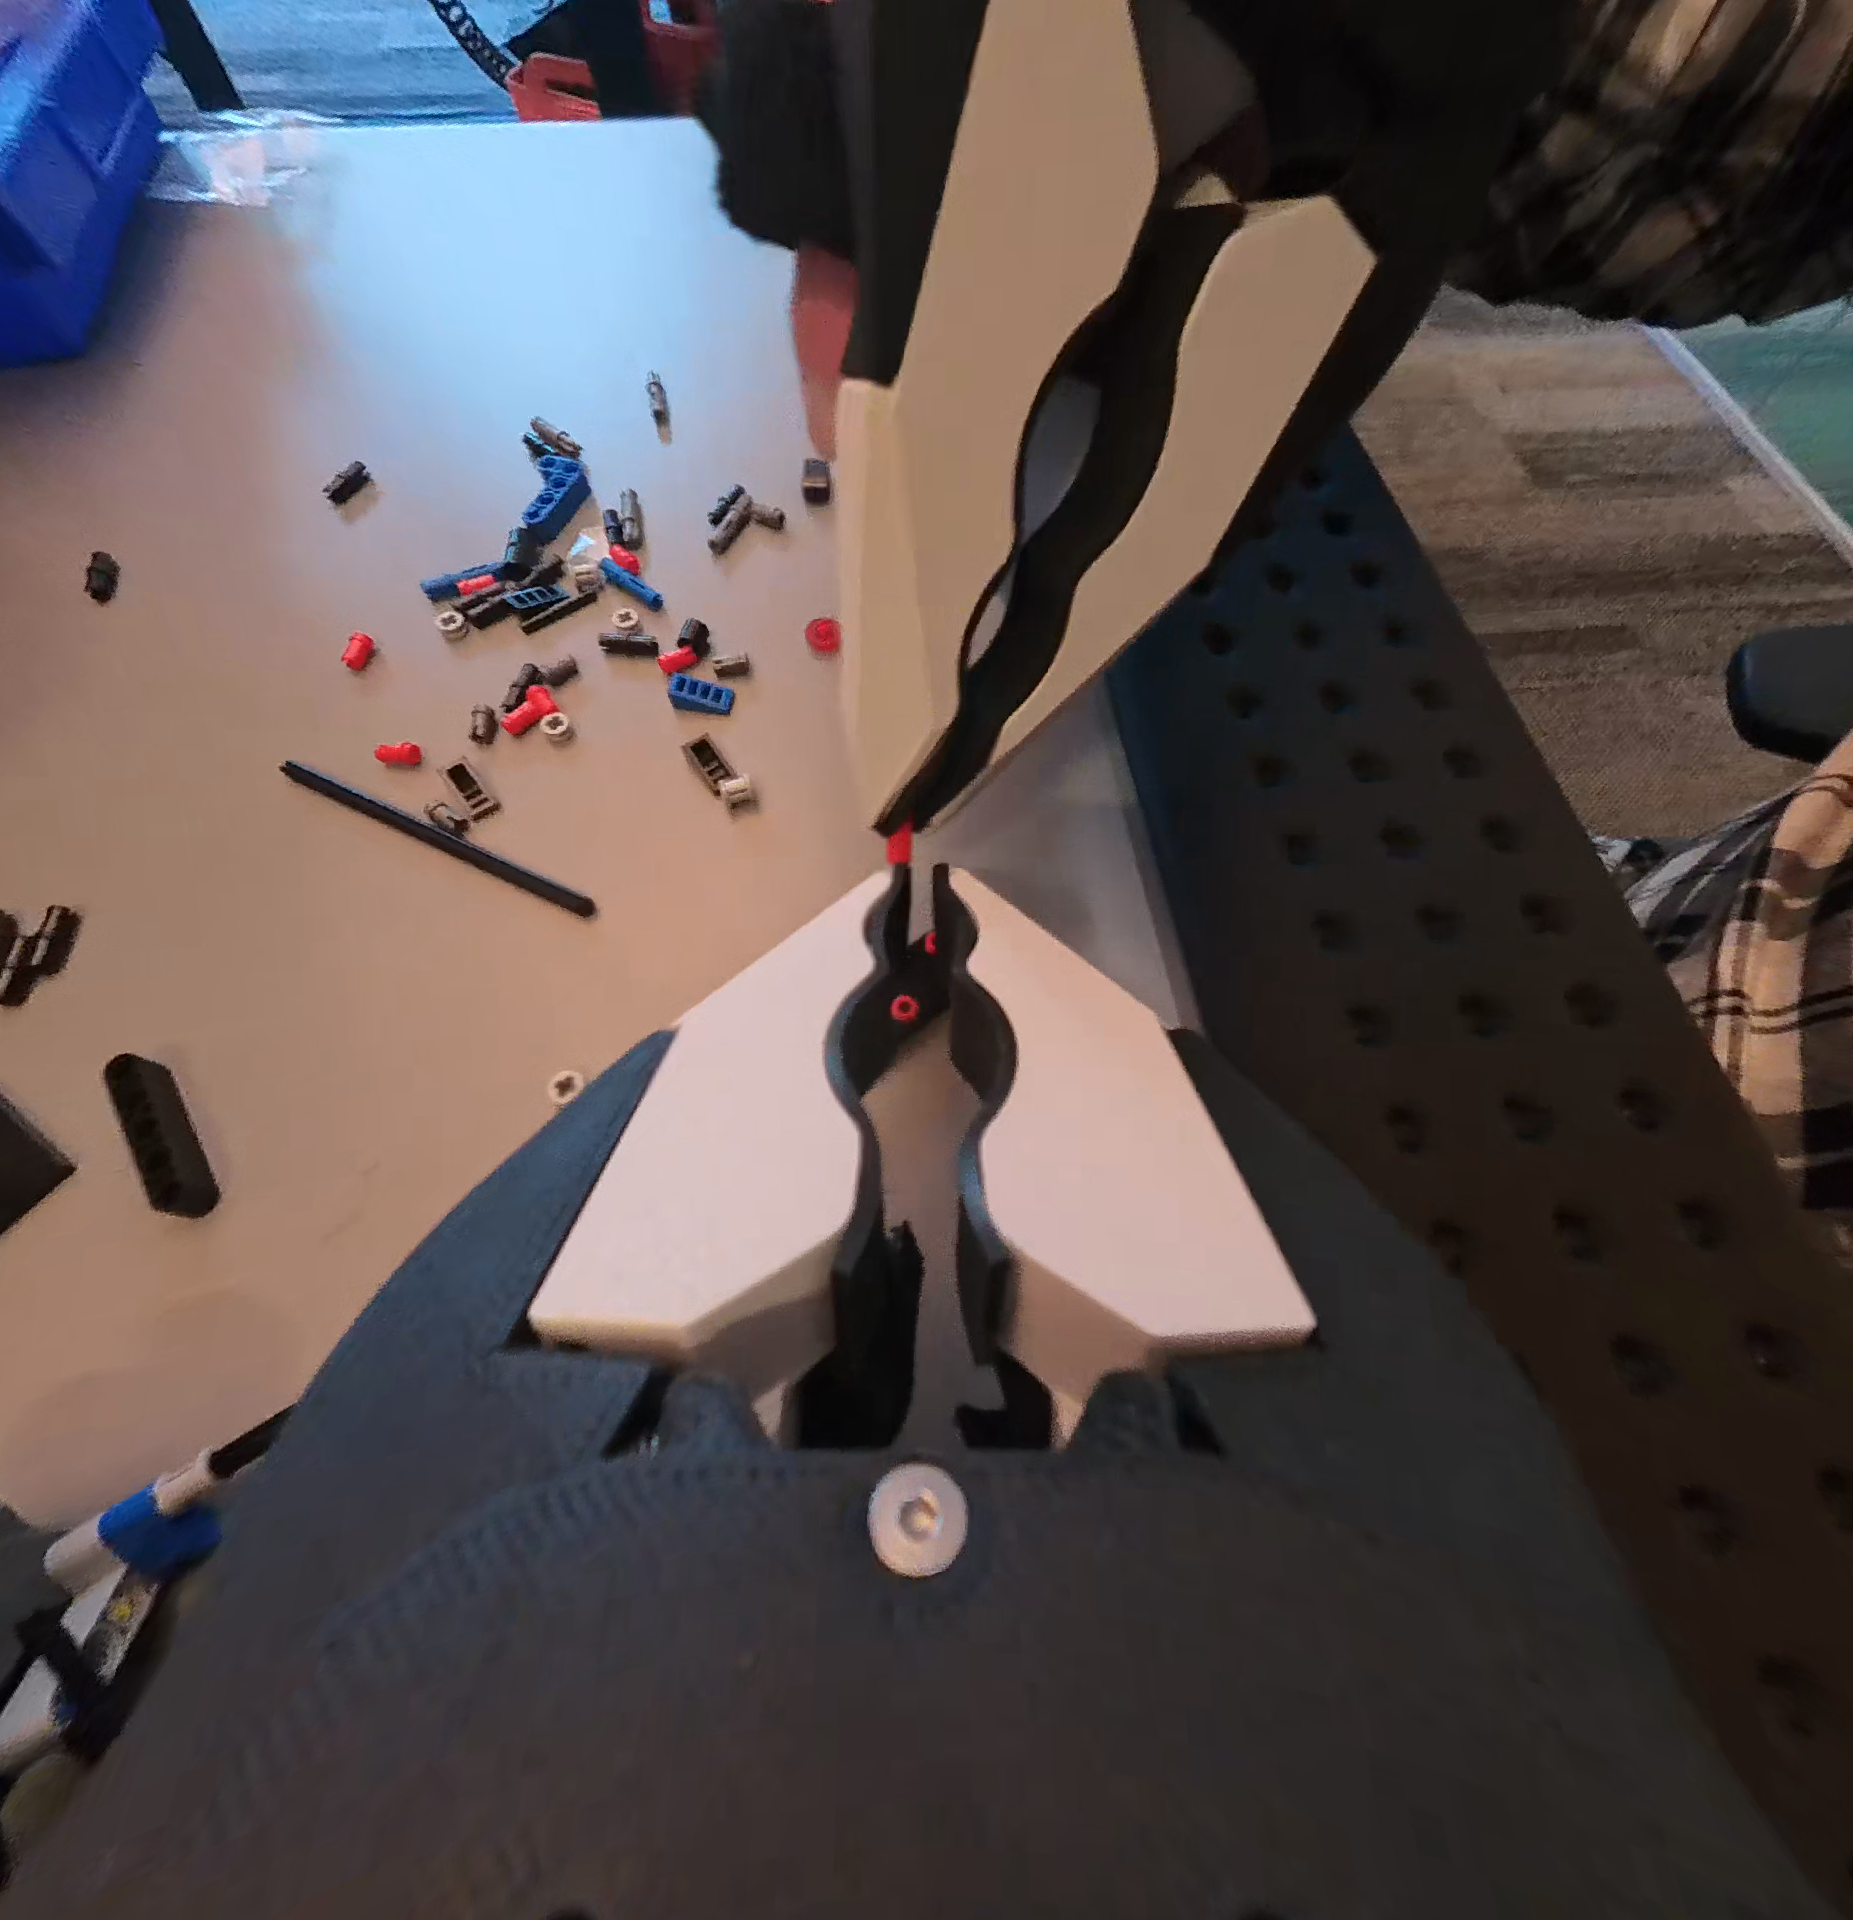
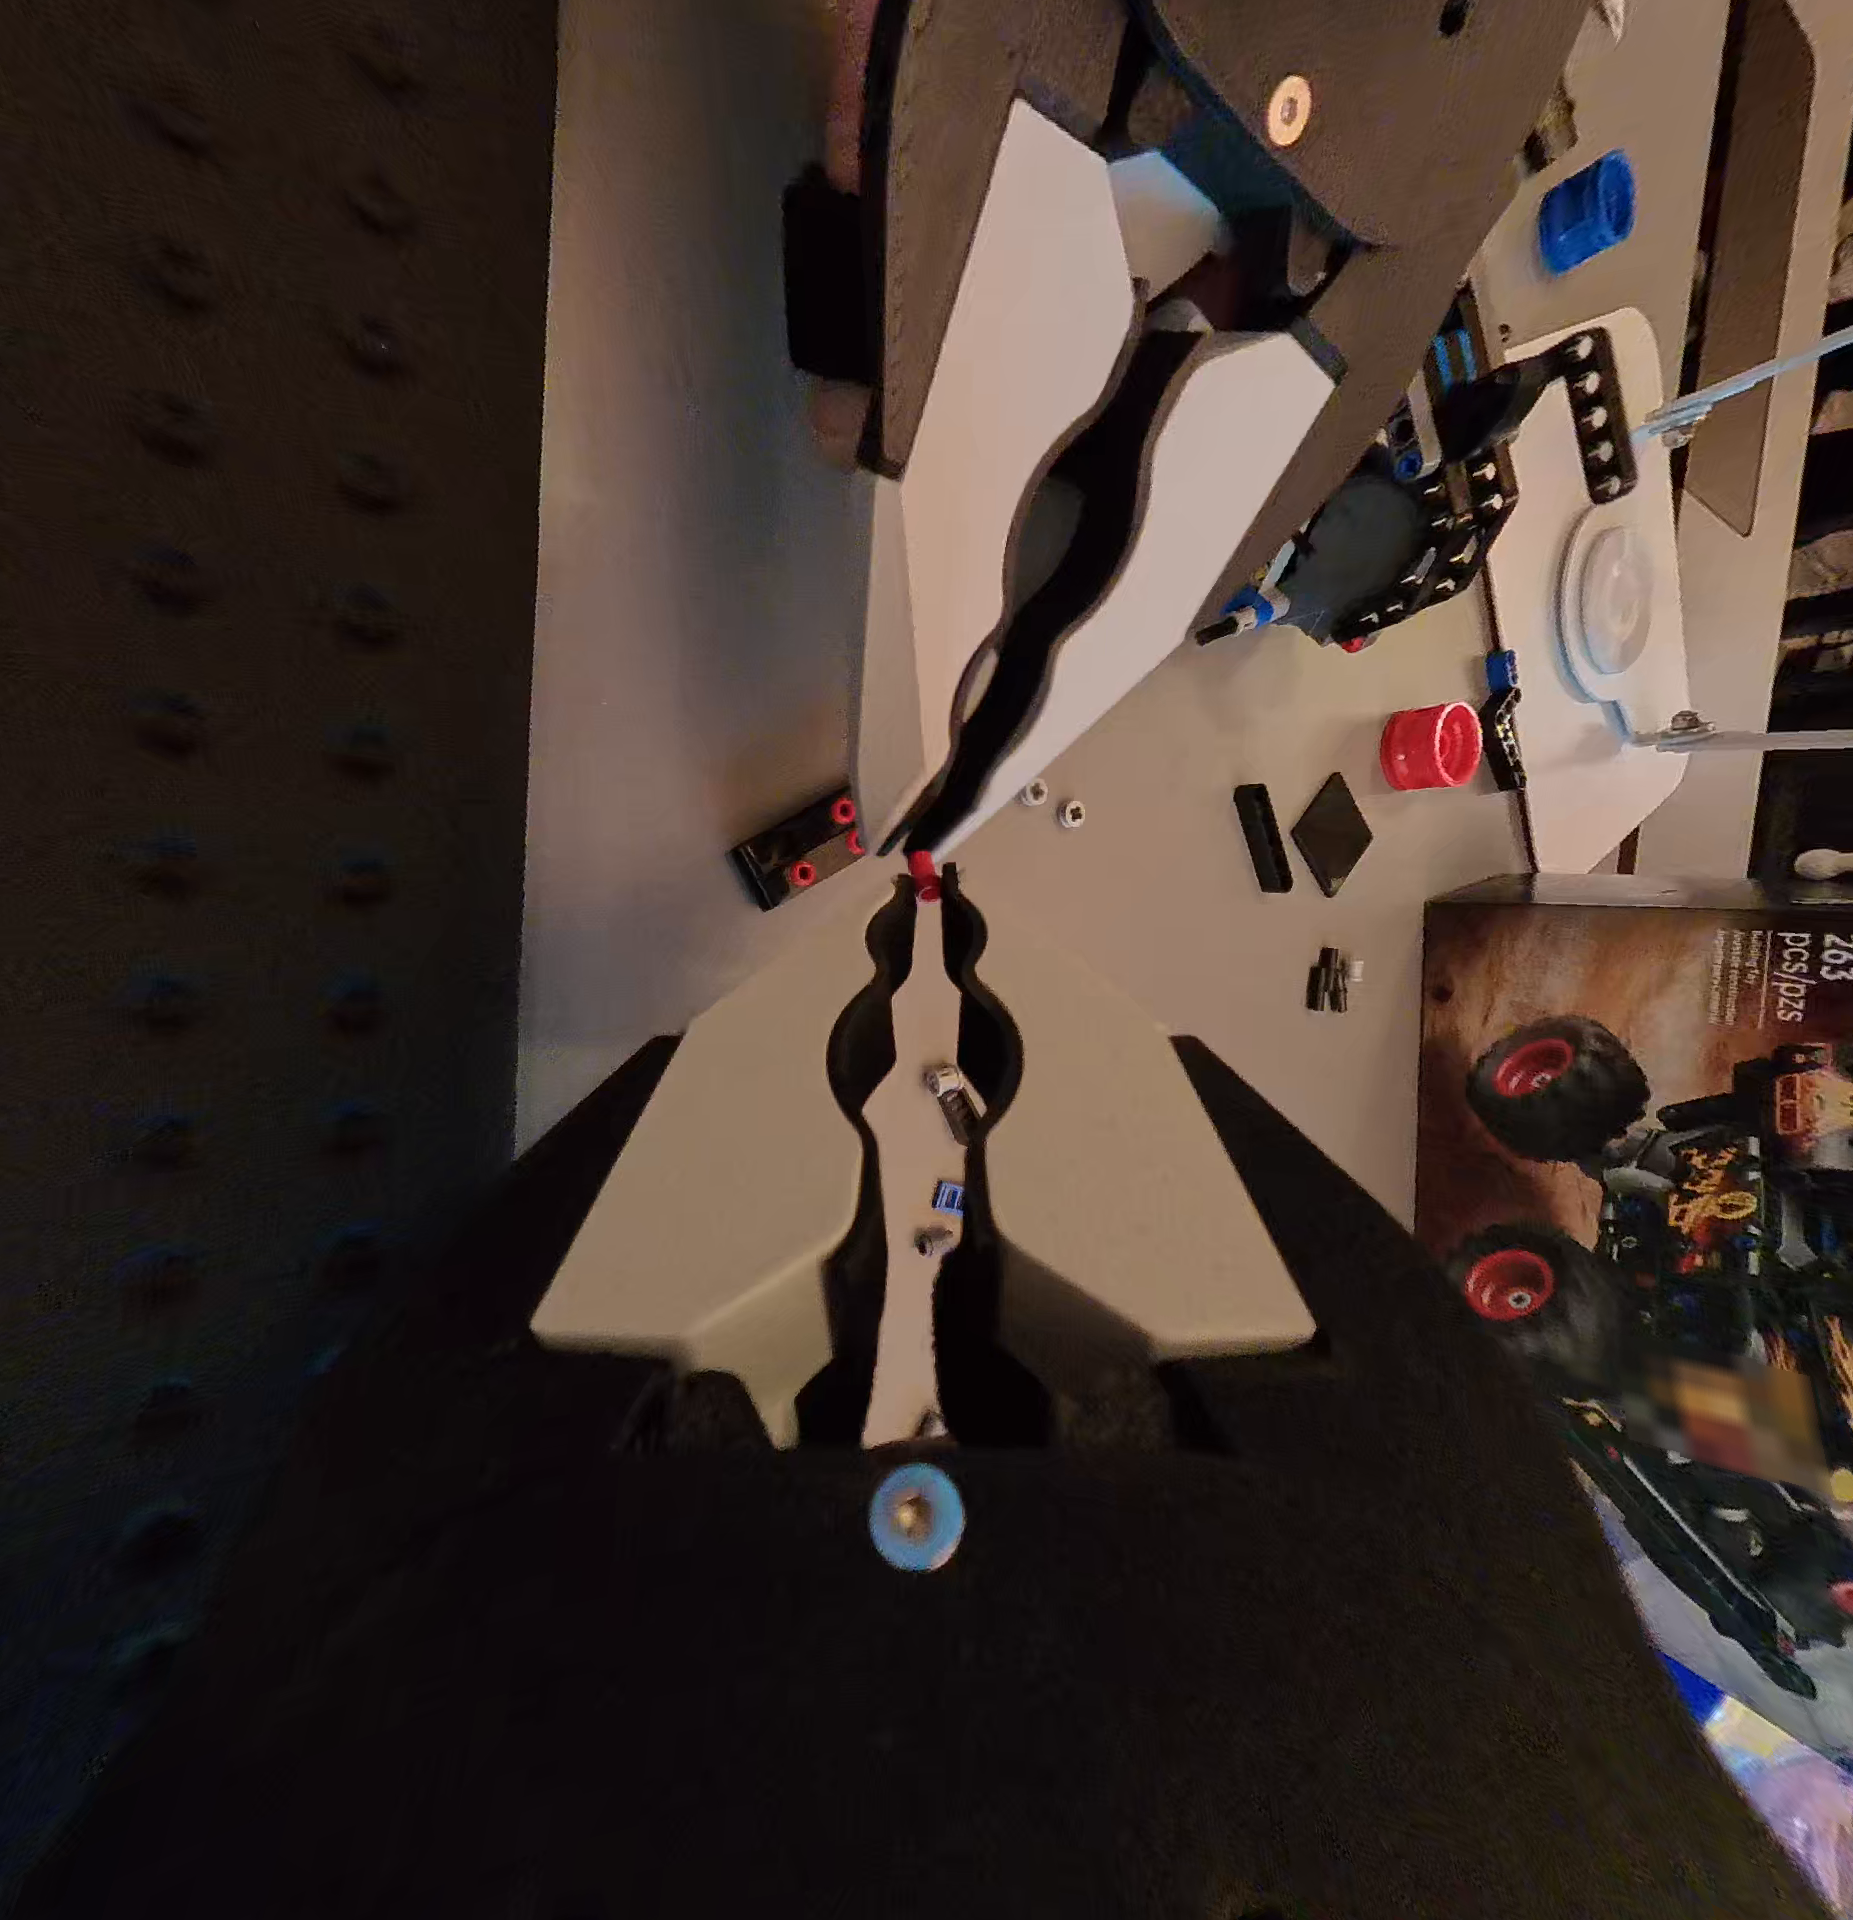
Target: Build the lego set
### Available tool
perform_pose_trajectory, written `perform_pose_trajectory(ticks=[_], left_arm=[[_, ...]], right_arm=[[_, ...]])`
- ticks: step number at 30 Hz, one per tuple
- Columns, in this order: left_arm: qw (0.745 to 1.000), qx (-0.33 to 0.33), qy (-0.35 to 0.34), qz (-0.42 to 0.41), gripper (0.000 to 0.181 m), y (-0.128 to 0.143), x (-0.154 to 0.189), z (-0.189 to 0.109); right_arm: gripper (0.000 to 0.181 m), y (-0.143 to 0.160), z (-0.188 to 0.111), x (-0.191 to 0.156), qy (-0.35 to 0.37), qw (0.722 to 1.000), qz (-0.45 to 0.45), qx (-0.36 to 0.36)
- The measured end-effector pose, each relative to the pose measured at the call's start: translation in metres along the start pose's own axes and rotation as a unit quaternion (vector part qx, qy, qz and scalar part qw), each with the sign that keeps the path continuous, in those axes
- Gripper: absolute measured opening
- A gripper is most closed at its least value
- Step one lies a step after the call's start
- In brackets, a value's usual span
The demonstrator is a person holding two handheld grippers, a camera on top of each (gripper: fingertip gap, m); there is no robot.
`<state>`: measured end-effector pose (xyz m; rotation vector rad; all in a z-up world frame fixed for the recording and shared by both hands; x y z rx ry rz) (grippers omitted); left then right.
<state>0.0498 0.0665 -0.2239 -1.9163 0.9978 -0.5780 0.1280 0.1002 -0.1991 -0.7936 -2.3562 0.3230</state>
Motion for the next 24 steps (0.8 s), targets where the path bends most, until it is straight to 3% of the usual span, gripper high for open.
perform_pose_trajectory(ticks=[3, 11, 24], left_arm=[[1.000, 0.014, 0.002, -0.014, 0.008, -0.002, -0.002, -0.002], [0.998, 0.049, 0.022, -0.023, 0.002, -0.008, -0.001, -0.005], [0.995, 0.072, 0.064, 0.027, 0.002, -0.016, 0.009, -0.007]], right_arm=[[0.003, -0.002, -0.002, 0.000, 0.007, 1.000, 0.000, 0.009], [0.003, -0.007, -0.009, 0.003, 0.007, 0.999, 0.022, 0.045], [0.002, -0.008, -0.022, 0.002, -0.068, 0.988, 0.051, 0.132]])
Point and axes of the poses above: each gripper's, where its closed fingertips meet, z out along the fingers, y out of its underside, x = y × z across the jaws, the point moved 6 cm from there along -z, back along the fingers, and after that the axes turned 1 degree about -y, right-handed, at the moved point
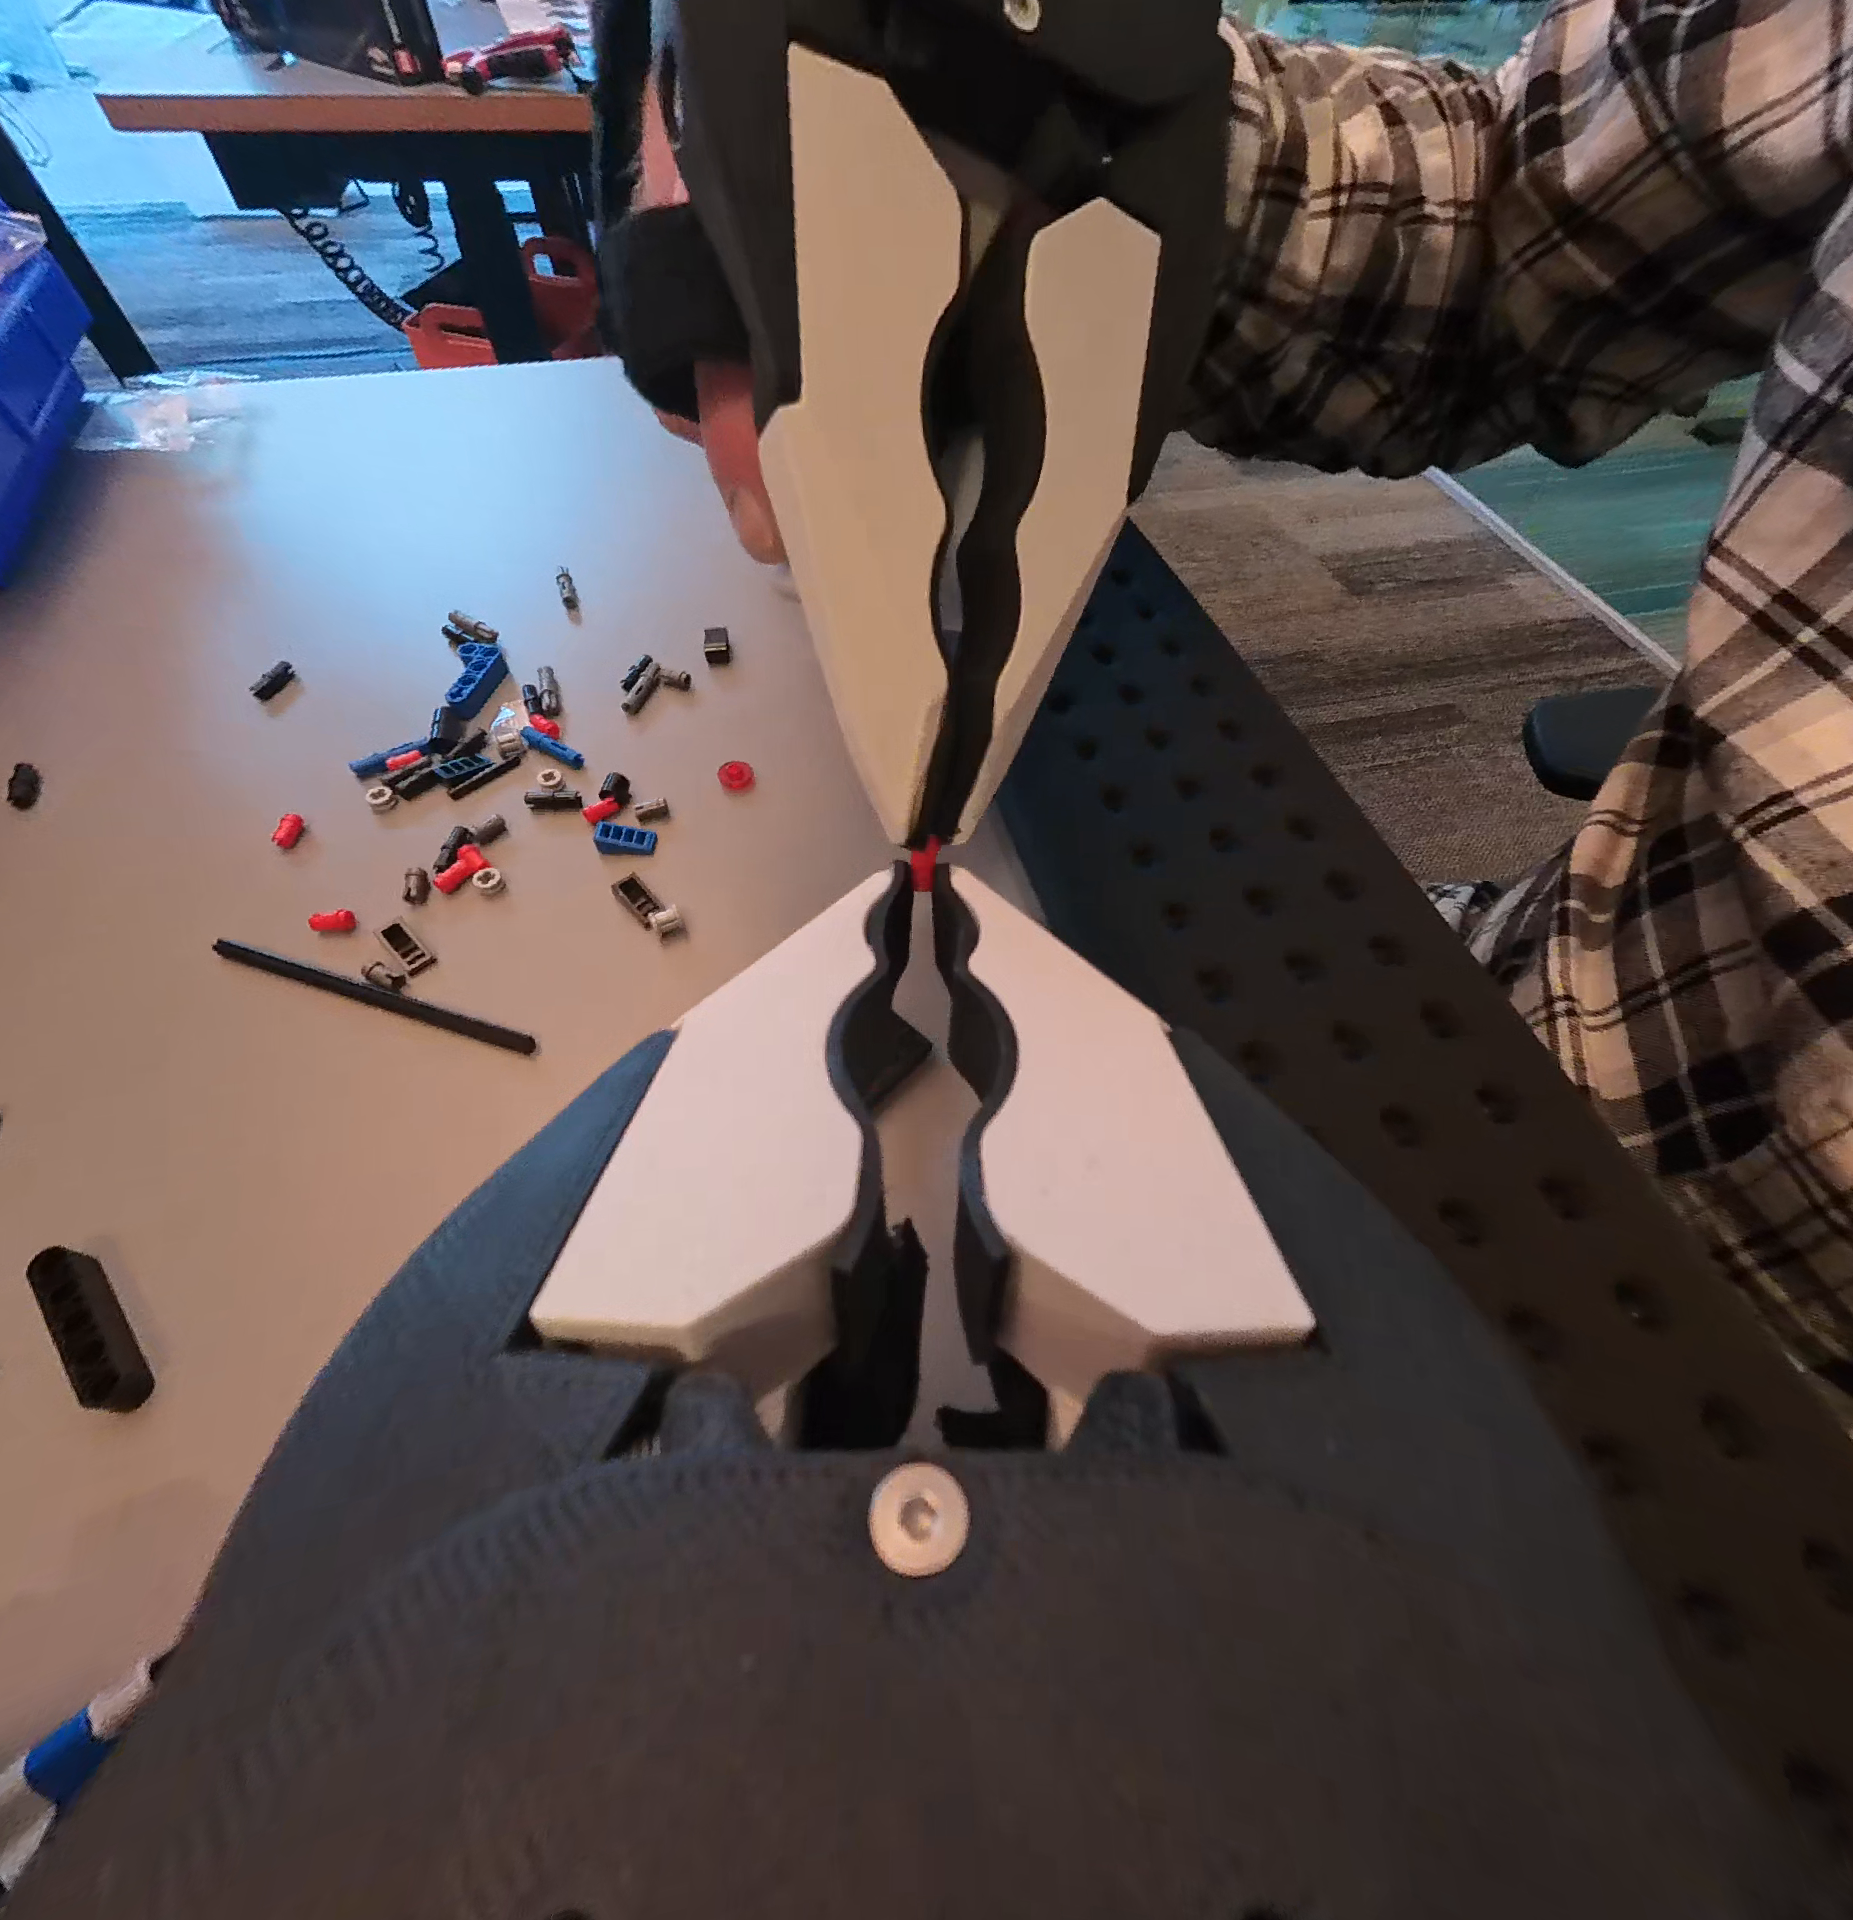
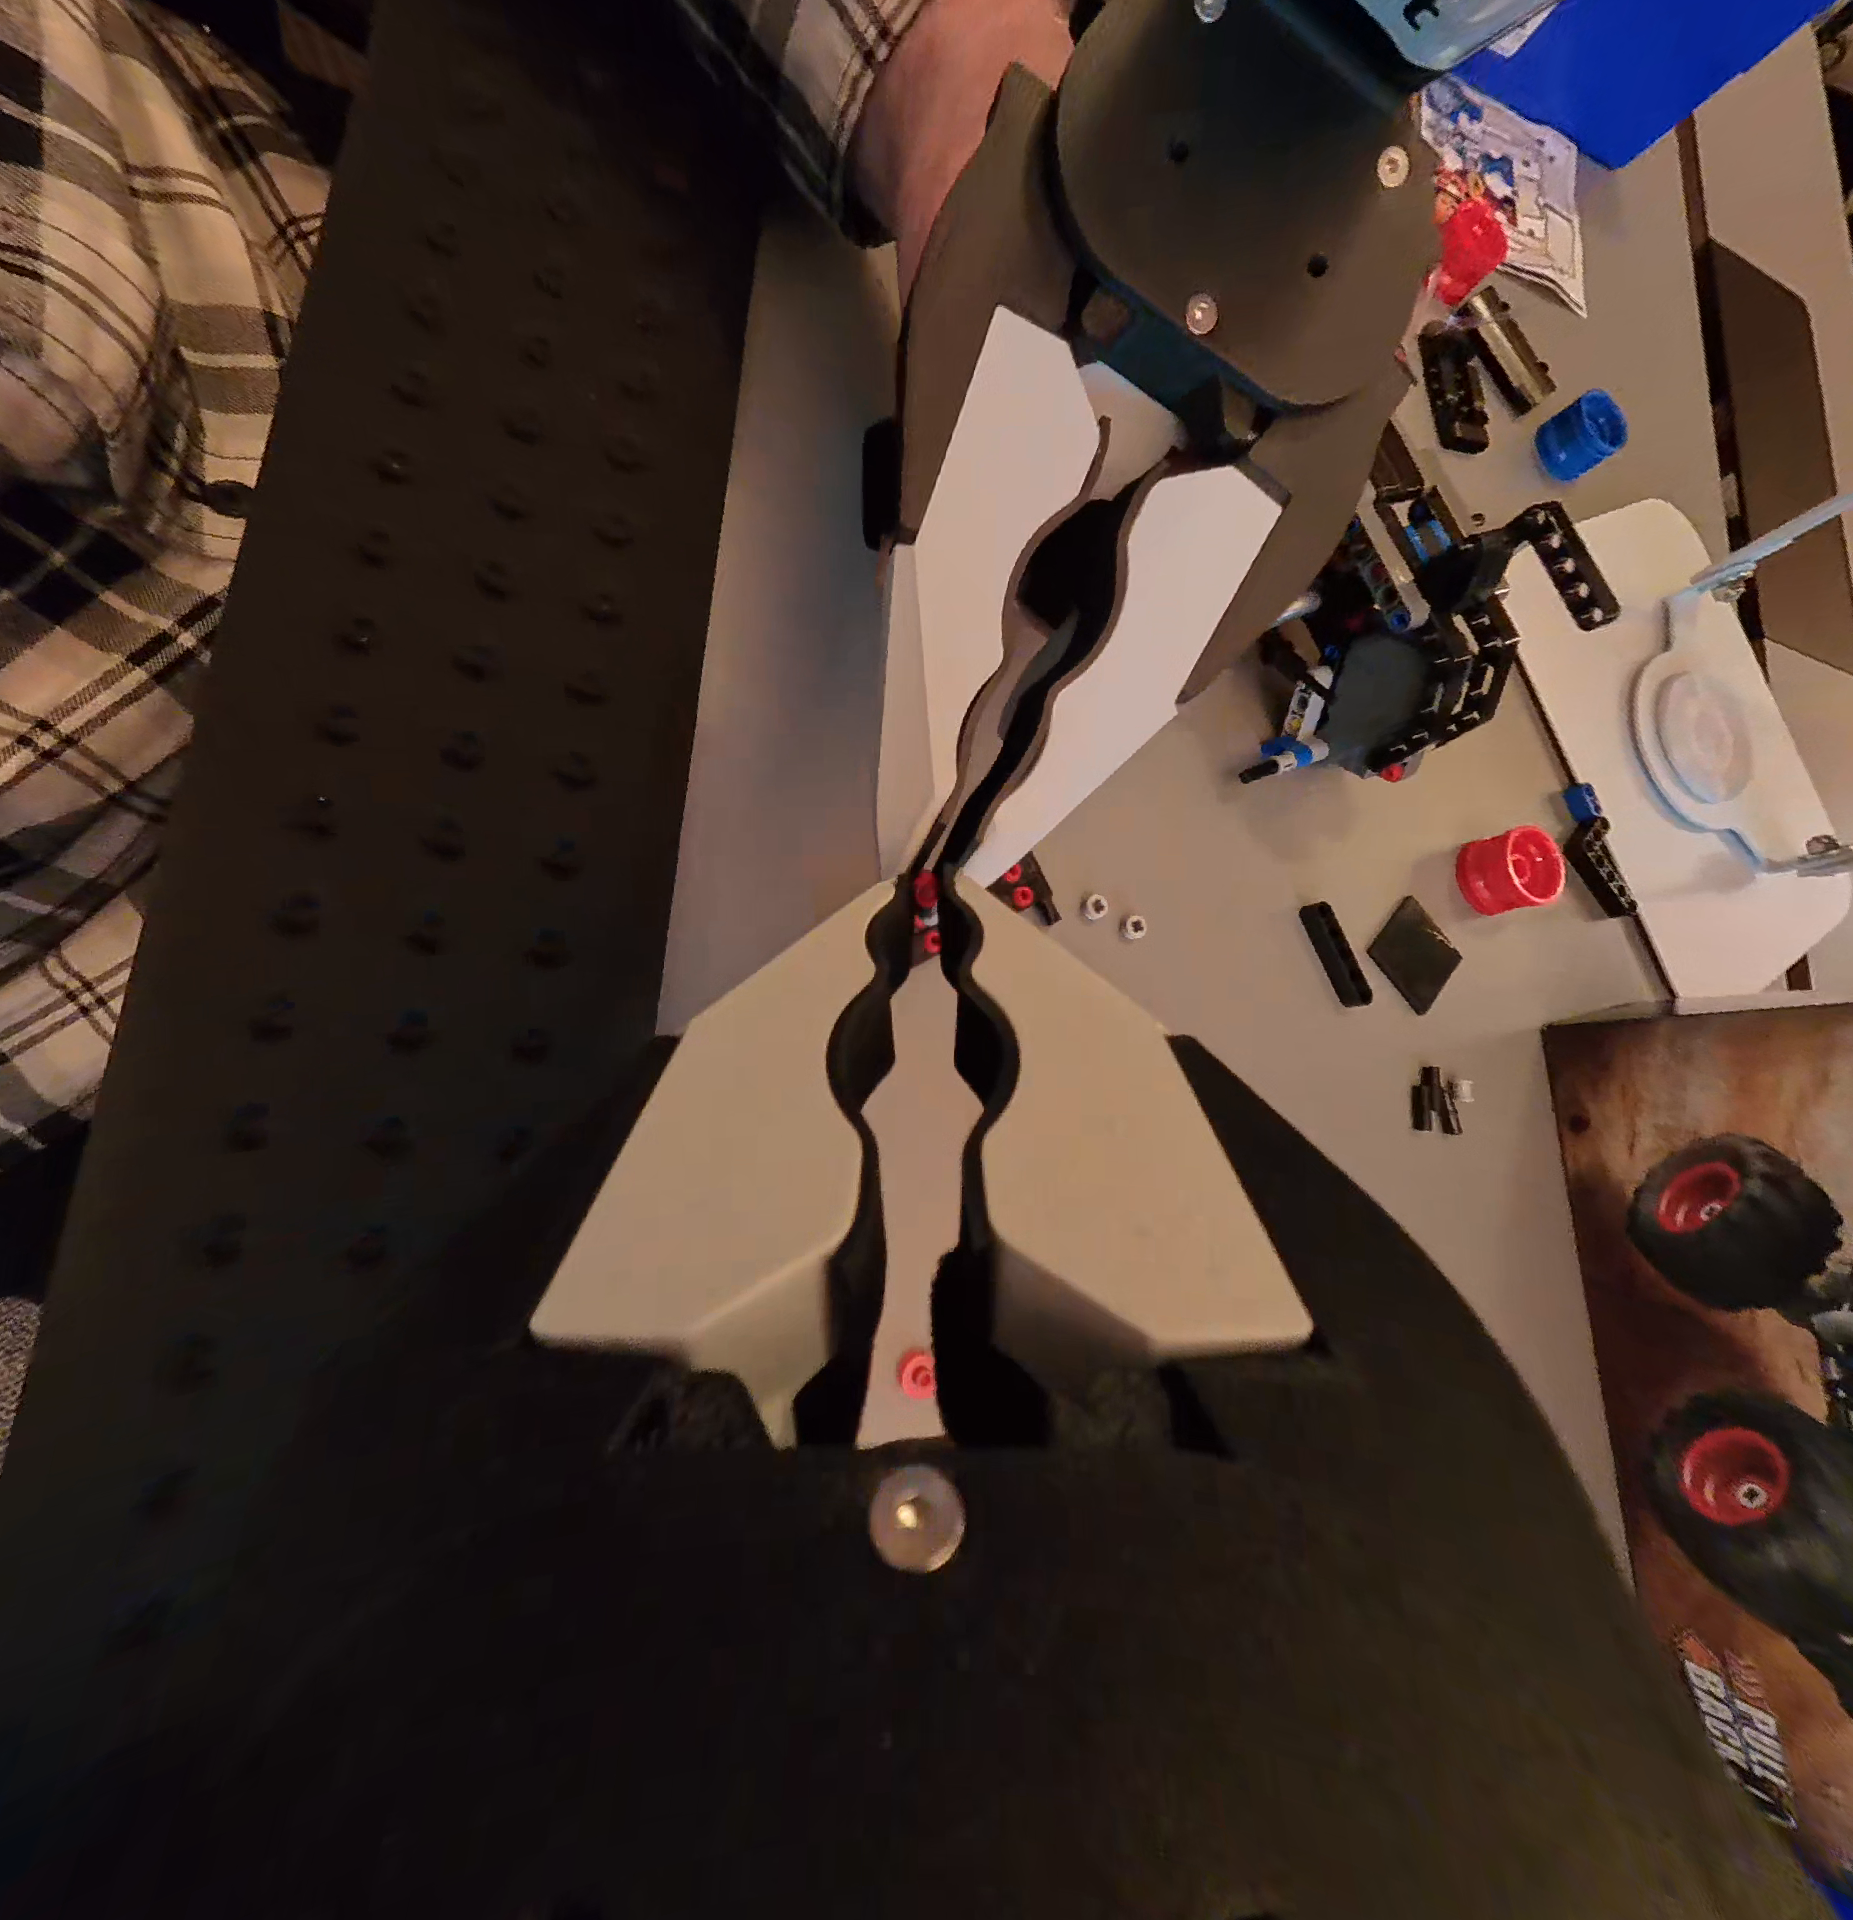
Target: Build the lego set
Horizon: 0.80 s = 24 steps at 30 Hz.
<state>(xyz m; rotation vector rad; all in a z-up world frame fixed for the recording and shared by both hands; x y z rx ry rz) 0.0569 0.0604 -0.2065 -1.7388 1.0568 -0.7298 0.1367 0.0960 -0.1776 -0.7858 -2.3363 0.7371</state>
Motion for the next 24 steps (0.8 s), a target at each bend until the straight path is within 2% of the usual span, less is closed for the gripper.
perform_pose_trajectory(ticks=[6, 11, 17, 24], left_arm=[[1.000, -0.027, 0.002, -0.013, 0.005, 0.005, -0.002, 0.002], [0.995, -0.089, -0.045, -0.022, 0.004, 0.020, -0.016, -0.005], [0.985, -0.160, -0.068, -0.010, 0.001, 0.038, -0.020, 0.005], [0.984, -0.164, -0.070, -0.009, 0.000, 0.039, -0.021, 0.008]], right_arm=[[0.002, 0.005, 0.005, -0.002, 0.002, 0.999, -0.013, -0.035], [0.002, 0.017, 0.021, -0.009, 0.002, 0.994, -0.042, -0.102], [0.002, 0.021, 0.039, -0.014, 0.002, 0.981, -0.091, -0.170], [0.002, 0.022, 0.047, -0.015, -0.006, 0.973, -0.116, -0.200]])
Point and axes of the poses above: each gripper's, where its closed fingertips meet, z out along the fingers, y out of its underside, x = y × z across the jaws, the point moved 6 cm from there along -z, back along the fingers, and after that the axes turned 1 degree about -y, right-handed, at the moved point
